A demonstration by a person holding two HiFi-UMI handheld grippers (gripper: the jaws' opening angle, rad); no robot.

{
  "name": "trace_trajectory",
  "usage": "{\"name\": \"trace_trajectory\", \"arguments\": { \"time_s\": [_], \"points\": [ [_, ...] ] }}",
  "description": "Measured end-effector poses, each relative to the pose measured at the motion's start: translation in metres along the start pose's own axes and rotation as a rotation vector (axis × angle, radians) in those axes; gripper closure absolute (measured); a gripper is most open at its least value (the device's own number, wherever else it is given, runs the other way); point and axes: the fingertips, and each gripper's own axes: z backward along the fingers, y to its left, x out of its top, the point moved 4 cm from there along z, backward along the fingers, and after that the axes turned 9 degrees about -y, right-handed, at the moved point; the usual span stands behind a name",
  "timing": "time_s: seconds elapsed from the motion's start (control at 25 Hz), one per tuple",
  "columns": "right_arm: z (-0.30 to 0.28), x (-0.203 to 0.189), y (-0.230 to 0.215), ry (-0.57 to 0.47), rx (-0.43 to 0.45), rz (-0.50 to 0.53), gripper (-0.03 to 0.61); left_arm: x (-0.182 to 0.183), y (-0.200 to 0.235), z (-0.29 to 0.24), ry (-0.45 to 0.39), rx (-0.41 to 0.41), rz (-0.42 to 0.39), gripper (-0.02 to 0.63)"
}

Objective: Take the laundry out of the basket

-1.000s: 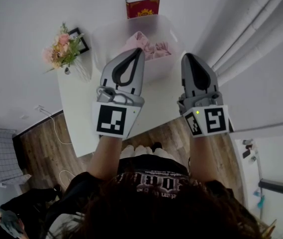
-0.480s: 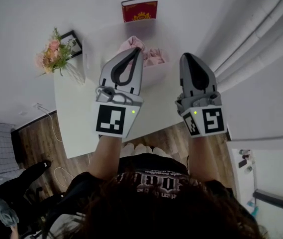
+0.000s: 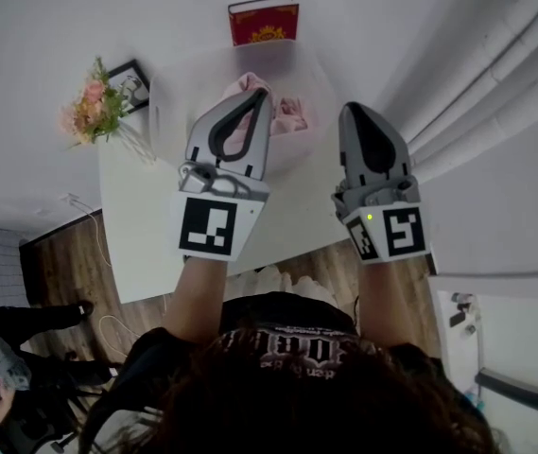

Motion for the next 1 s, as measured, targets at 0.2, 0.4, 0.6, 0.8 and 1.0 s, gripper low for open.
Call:
{"name": "trace_trajectory", "arguments": {
  "time_s": [0.2, 0.4, 0.6, 0.8, 1.0],
  "points": [
    [-0.007, -0.005, -0.007, 0.006, -0.018, -0.003, 0.551, 0.003, 0.012, -0.016, 0.004, -0.031, -0.028, 0.612],
    [-0.017, -0.009, -0.009, 0.011, -0.029, -0.002, 0.551, -0.001, 0.021, -0.03, 0.011, -0.072, -0.042, 0.612],
    [-0.029, -0.011, -0.016, 0.006, -0.053, 0.005, 0.551, -0.009, 0.028, -0.042, 0.017, -0.096, -0.048, 0.612],
    [-0.04, -0.015, -0.021, 0.016, -0.064, 0.019, 0.549, -0.007, 0.036, -0.064, 0.01, -0.178, -0.07, 0.612],
    [-0.049, -0.022, -0.024, 0.031, -0.062, 0.03, 0.551, -0.017, 0.038, -0.079, 0.014, -0.34, -0.013, 0.612]
  ]
}}
